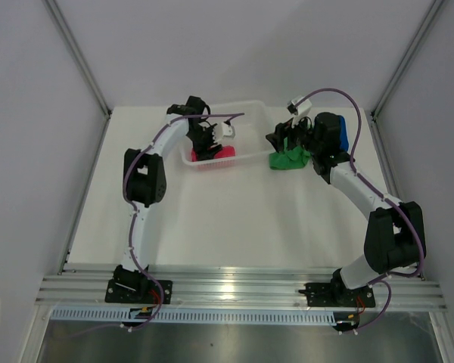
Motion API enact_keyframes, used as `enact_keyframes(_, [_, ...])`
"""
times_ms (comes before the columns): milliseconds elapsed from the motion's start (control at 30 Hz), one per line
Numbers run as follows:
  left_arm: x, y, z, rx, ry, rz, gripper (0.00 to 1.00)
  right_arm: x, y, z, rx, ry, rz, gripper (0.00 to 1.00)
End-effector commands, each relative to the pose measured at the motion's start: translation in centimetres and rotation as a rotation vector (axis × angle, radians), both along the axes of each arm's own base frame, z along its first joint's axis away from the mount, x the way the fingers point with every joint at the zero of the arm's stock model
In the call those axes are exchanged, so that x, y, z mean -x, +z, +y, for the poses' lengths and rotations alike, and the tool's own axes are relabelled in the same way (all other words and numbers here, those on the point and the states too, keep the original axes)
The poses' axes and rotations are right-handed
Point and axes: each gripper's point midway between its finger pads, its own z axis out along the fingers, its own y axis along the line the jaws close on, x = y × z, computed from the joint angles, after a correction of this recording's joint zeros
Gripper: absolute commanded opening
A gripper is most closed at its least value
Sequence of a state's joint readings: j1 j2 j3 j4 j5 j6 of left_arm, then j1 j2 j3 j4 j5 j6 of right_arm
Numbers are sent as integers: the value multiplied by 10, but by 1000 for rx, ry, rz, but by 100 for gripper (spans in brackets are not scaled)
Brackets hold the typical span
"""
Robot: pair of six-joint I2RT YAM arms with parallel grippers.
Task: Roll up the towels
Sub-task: Place the rolled towel into the container, then grab a towel with the right arm
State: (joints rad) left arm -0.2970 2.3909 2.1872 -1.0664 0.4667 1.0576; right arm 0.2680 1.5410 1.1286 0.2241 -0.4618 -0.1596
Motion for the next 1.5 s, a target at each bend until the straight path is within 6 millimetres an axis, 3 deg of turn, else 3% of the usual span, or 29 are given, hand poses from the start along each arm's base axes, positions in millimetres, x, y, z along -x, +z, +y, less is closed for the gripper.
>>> enact_keyframes(0, [6, 54, -10, 71, -60, -85, 67, -4, 21, 1, 2, 16, -55, 72])
enact_keyframes(267, [9, 66, -13, 96, -68, -92, 68, -4, 21, 2, 1, 23, -58, 72])
enact_keyframes(367, [12, 77, -15, 116, -73, -103, 68, -3, 20, 3, 0, 29, -57, 73])
enact_keyframes(500, [9, 109, -24, 193, -22, -131, 68, -5, 19, 5, -14, 30, -57, 72])
enact_keyframes(600, [1, 137, -23, 254, 127, -130, 68, -14, 17, 1, -34, -21, -40, 71])
enact_keyframes(633, [-10, 145, -20, 264, 185, -164, 68, -20, 11, -1, -37, -46, -19, 70])
enact_keyframes(700, [-21, 163, -6, 299, 378, -157, 68, -31, 10, -7, -53, -106, 9, 69])
enact_keyframes(767, [-44, 180, 26, 282, 581, -239, 67, -46, -3, -16, -62, -205, 60, 67])
enact_keyframes(800, [-46, 178, 37, 291, 687, -211, 65, -53, 0, -18, -69, -234, 70, 66])
enact_keyframes(833, [-53, 178, 63, 256, 795, -230, 52, -63, -14, -23, -60, -284, 103, 65])
enact_keyframes(933, [-56, 166, 95, 222, 951, -205, 35, -83, -17, -32, -75, -379, 147, 61])
enact_keyframes(967, [-56, 154, 116, 184, 1015, -199, 32, -94, -35, -40, -56, -446, 181, 59])
enact_keyframes(1033, [-55, 148, 130, 172, 1067, -187, 32, -109, -35, -47, -54, -512, 206, 52])
enact_keyframes(1067, [-51, 133, 141, 136, 1094, -167, 32, -119, -56, -55, -26, -582, 237, 51])
enact_keyframes(1133, [-47, 123, 150, 99, 1117, -170, 34, -127, -64, -62, -15, -632, 269, 47])
enact_keyframes(1167, [-38, 105, 154, 55, 1123, -144, 34, -130, -70, -65, -13, -655, 280, 46])
enact_keyframes(1267, [-40, 94, 165, 15, 1151, -177, 35, -135, -95, -74, -5, -712, 322, 43])
enact_keyframes(1467, [-45, 62, 150, 17, 1150, -64, 37, -126, -126, -70, 11, -697, 398, 42])
